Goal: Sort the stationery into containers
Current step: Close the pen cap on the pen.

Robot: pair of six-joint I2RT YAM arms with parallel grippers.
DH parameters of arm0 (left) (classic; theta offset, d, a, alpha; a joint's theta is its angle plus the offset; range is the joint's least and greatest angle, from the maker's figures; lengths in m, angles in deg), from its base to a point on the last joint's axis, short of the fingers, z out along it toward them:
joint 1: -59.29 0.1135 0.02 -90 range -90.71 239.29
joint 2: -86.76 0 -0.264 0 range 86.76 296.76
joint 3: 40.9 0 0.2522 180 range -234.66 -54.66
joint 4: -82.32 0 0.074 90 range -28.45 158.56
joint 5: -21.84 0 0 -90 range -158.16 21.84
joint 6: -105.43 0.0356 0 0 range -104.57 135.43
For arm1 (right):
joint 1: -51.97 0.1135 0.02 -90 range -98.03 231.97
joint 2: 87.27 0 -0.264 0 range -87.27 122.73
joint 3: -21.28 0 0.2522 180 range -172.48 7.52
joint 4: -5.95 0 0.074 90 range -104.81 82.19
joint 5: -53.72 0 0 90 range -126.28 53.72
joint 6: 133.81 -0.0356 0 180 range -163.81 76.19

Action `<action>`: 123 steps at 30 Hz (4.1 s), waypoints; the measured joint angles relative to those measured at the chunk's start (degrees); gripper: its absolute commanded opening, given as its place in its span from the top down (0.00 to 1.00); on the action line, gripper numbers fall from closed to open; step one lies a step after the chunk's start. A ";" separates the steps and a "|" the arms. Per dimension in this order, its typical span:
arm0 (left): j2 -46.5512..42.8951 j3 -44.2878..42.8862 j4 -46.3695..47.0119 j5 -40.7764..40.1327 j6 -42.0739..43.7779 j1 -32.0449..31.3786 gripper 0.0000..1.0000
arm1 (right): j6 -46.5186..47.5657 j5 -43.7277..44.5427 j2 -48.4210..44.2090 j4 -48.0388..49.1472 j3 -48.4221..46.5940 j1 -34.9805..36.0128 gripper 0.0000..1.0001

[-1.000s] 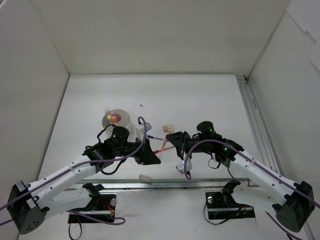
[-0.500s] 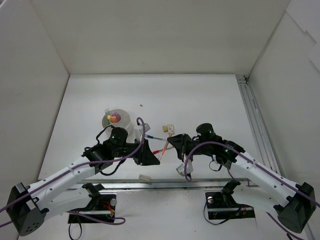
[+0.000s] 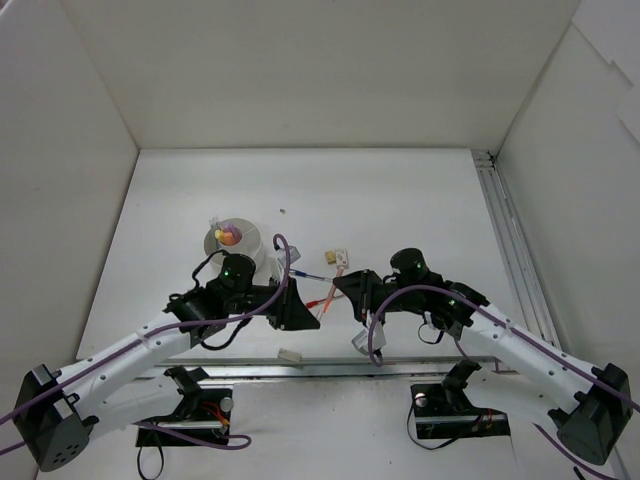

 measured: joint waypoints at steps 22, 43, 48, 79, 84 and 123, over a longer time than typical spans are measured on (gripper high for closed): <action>1.86 0.00 0.09 1.90 -0.04 0.00 1.00 | -1.55 3.52 0.11 1.29 -0.98 2.19 1.00; 1.68 0.00 0.22 1.92 -0.04 0.00 1.00 | -2.23 6.71 0.07 0.79 -0.98 2.32 1.00; 1.68 0.00 0.24 1.92 -0.07 0.42 1.00 | -3.02 7.65 -0.17 0.79 -0.98 2.32 1.00; 3.76 0.00 0.35 2.80 -0.02 0.55 1.00 | -3.32 4.98 -1.88 -2.16 -0.98 2.34 1.00; 4.13 0.00 0.37 2.86 -0.02 0.55 1.00 | -3.56 4.98 -1.81 -2.16 -0.98 2.38 1.00; 5.40 -0.07 2.16 4.70 -1.07 0.66 1.00 | -0.79 5.81 0.79 -5.70 -2.60 6.01 1.00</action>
